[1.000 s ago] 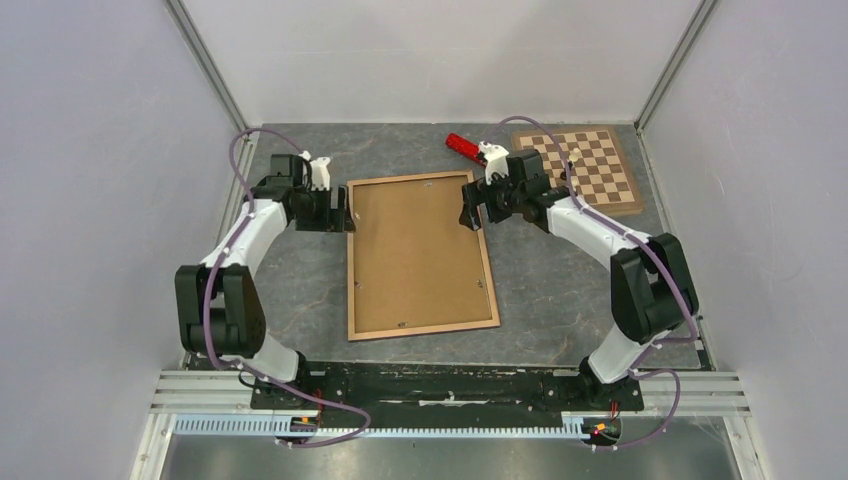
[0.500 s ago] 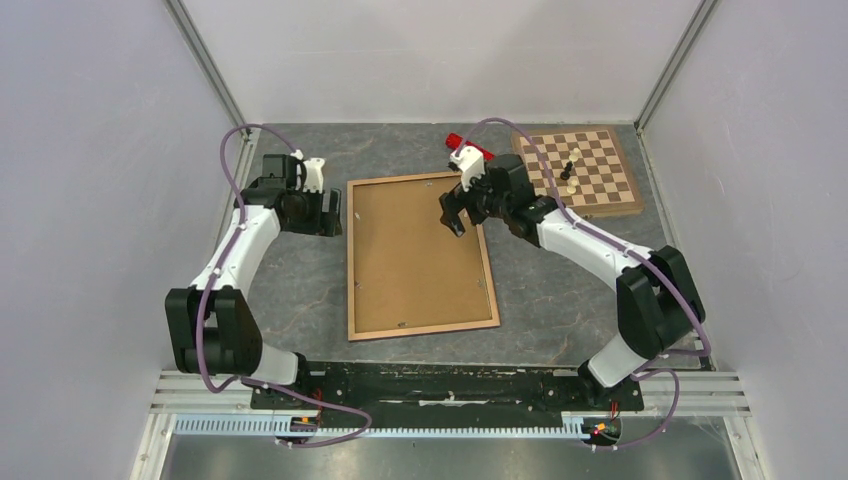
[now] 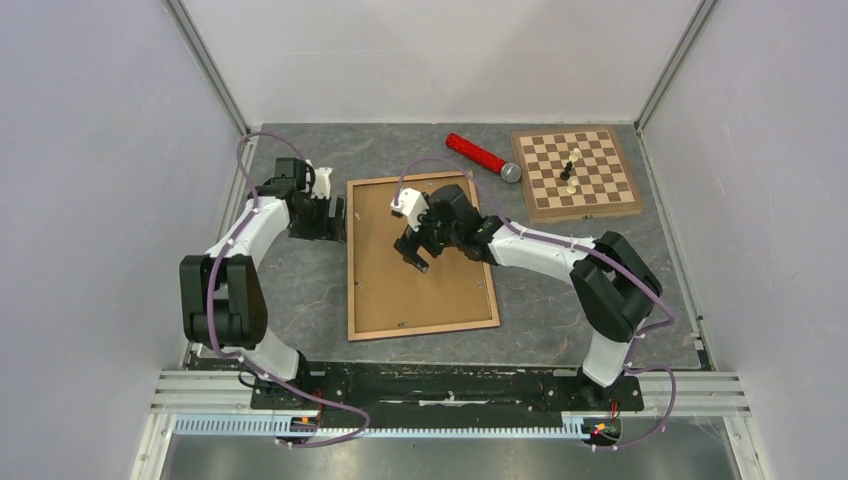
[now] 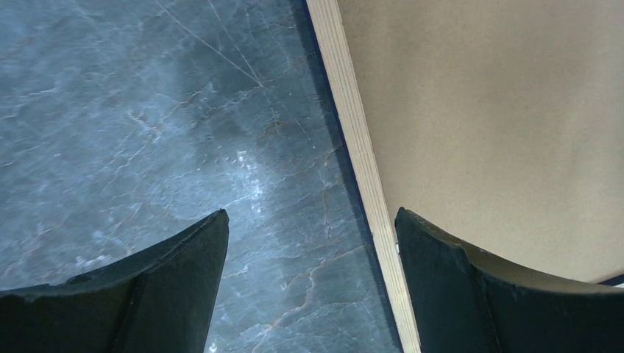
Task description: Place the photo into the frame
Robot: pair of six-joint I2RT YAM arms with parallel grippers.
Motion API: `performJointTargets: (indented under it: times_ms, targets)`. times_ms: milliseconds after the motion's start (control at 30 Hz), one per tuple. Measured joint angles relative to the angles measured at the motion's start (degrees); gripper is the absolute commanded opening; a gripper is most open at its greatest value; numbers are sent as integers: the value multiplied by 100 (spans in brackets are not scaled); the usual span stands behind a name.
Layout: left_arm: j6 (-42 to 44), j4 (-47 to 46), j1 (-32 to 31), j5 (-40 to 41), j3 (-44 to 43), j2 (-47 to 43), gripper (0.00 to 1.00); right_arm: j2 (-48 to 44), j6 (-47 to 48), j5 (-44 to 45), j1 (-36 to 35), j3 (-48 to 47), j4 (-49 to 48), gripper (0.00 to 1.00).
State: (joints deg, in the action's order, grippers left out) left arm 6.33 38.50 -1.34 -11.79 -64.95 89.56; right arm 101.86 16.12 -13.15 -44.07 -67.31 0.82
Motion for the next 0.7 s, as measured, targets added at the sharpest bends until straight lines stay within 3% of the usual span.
performJointTargets:
  times_ms: [233, 700]
  targets:
    - [-136, -7, -2, -354, -17, 710, 89, 166, 166, 4, -437, -7, -116, 98]
    - [-133, 9, 4, -455, -17, 748, 88, 890, 76, -24, -892, -426, -341, 93]
